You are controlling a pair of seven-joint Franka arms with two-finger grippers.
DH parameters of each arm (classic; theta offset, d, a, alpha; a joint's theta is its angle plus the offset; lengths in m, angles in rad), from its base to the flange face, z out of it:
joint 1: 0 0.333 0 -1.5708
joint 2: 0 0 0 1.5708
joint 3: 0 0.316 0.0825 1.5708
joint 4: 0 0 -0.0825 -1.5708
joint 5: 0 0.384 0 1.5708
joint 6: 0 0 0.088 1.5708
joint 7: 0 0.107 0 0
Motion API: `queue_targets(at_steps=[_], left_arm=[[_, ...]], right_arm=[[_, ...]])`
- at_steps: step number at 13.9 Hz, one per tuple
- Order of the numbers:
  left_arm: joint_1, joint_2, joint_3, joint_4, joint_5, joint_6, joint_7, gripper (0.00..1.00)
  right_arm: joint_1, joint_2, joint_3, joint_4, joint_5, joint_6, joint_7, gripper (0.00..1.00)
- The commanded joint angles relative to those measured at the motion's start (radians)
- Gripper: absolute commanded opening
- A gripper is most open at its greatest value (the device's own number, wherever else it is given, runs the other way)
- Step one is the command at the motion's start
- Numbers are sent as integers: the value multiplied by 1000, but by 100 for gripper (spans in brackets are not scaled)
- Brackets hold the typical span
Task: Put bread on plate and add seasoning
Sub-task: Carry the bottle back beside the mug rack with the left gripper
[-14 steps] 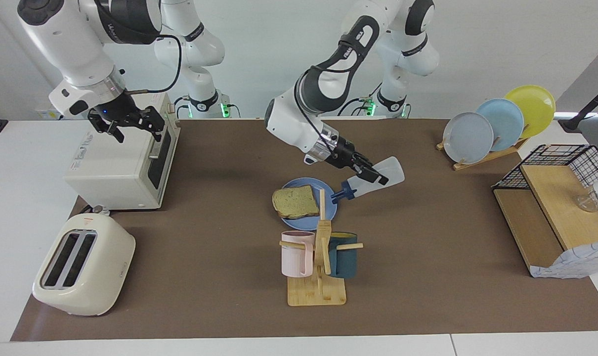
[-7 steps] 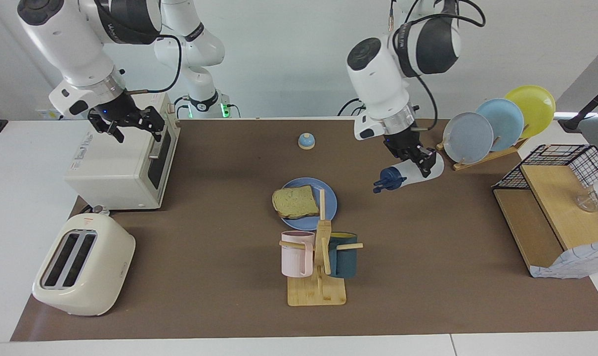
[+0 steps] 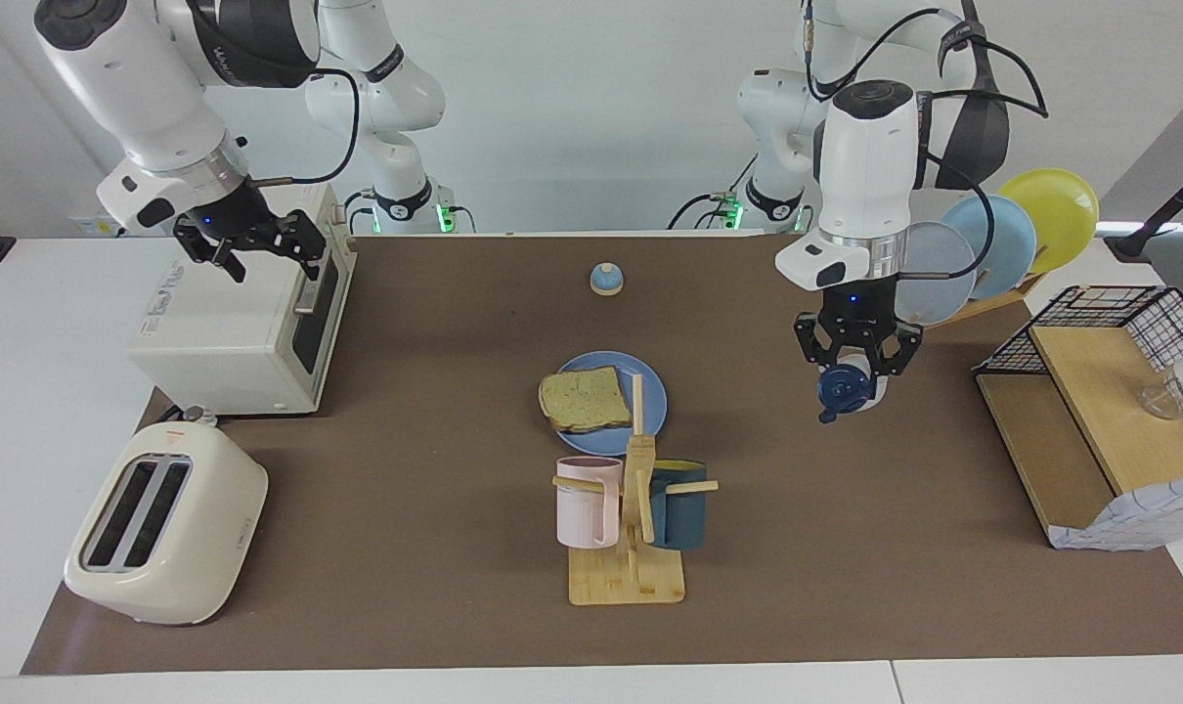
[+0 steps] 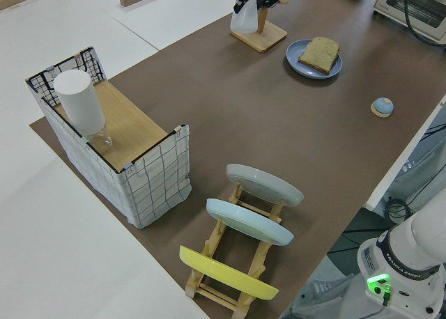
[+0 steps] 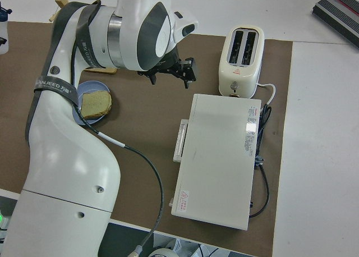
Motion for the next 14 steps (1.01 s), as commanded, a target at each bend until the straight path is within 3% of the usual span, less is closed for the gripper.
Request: queue_targets(at_steps=[1,4,8,14], left_arm=[[47,-56,-10,-165,-14,252,-123,0],[82,-3,-10,-250,-14,531,-214,0],[102,131,-8,-252,-14,799,-289,0],[133,310,-4,-221,-22,1074,-315,0]], right_arm=[[-21,-11,14,-18,0,13,-18,100],[-21,-11,14,-18,-1,13,-18,100],[-21,-11,14,-18,-1,13,-18,100],[-21,-11,14,-18,-1,13,-18,100]])
